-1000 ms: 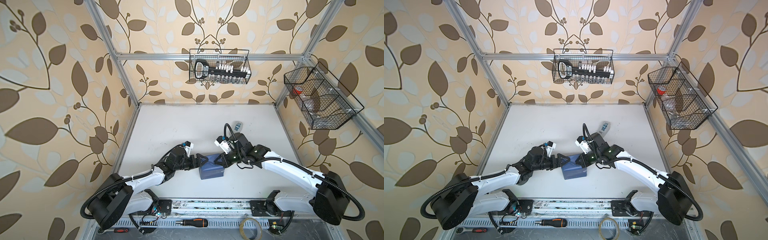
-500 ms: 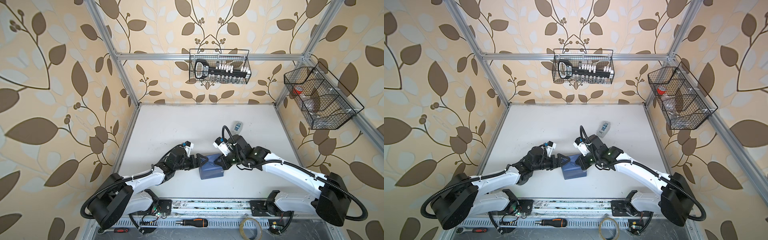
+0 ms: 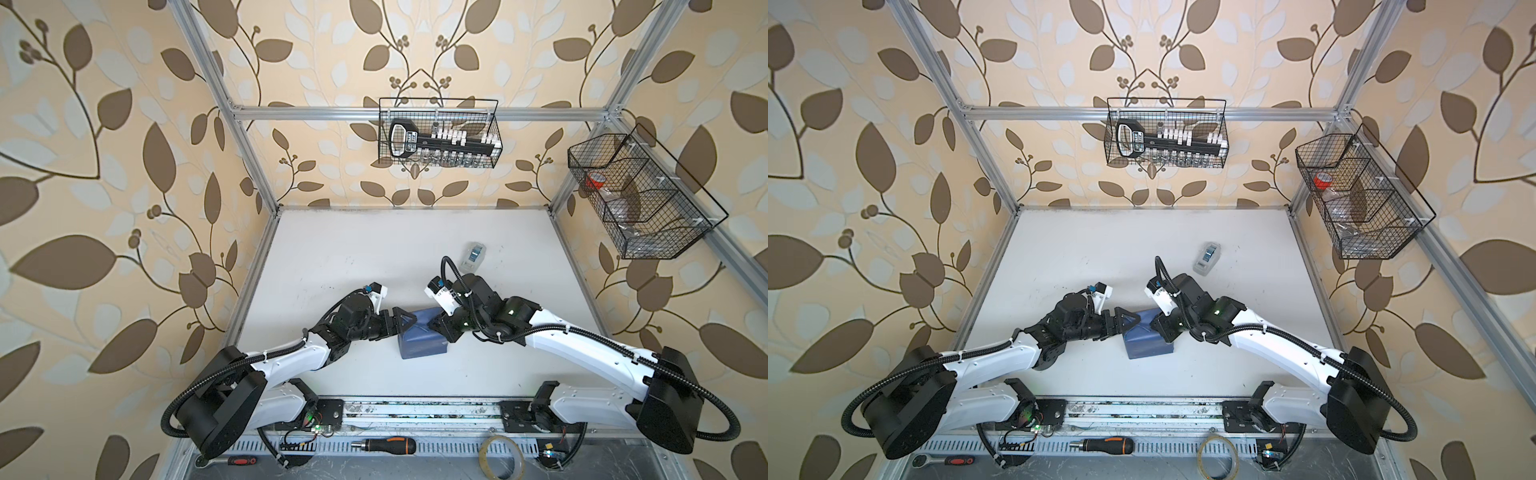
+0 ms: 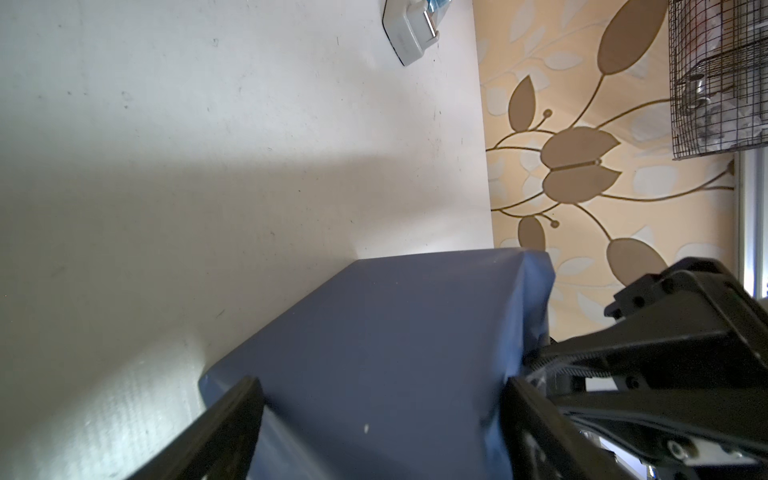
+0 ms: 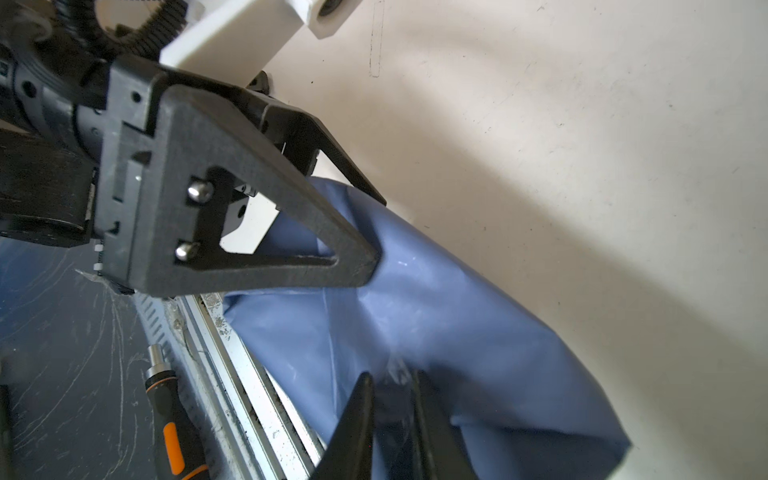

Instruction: Wrap the gift box in paper

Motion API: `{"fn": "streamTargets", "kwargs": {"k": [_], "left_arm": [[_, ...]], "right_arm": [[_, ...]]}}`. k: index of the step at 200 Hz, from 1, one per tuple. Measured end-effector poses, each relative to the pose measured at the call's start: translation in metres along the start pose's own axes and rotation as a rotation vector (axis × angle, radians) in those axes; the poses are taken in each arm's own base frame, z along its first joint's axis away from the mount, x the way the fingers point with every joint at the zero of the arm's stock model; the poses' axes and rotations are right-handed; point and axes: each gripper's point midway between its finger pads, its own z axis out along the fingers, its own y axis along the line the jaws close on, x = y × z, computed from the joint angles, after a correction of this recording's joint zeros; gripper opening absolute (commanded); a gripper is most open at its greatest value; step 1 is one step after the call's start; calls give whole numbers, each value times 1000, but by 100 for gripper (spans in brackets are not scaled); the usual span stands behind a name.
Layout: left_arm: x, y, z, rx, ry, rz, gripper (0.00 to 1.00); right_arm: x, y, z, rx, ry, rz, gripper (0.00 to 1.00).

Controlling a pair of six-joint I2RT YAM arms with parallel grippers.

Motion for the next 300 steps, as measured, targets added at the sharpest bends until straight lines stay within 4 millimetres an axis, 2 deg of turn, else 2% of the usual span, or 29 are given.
{"fn": "streamTargets", "kwargs": {"k": [83,170,222,244,281,300], "left_arm": [[0,-1,0,2,2,0,90],[0,-1,1,2,7,3,89],[0,-2,2,6,13,4,89],[0,-2,2,6,13,4,89],[0,-2,2,6,13,4,89],[0,-2,2,6,13,4,89]], "right_arm": [[5,-10,-10,93,19,-46,37],[11,-5,-13,125,32,-93,45],[18,-4,-22,143,47,-104,47],[18,-4,-27,145,51,-103,43],[4,2,-31,130,15,-95,17],[-6,6,-29,110,-4,-90,9]]}}
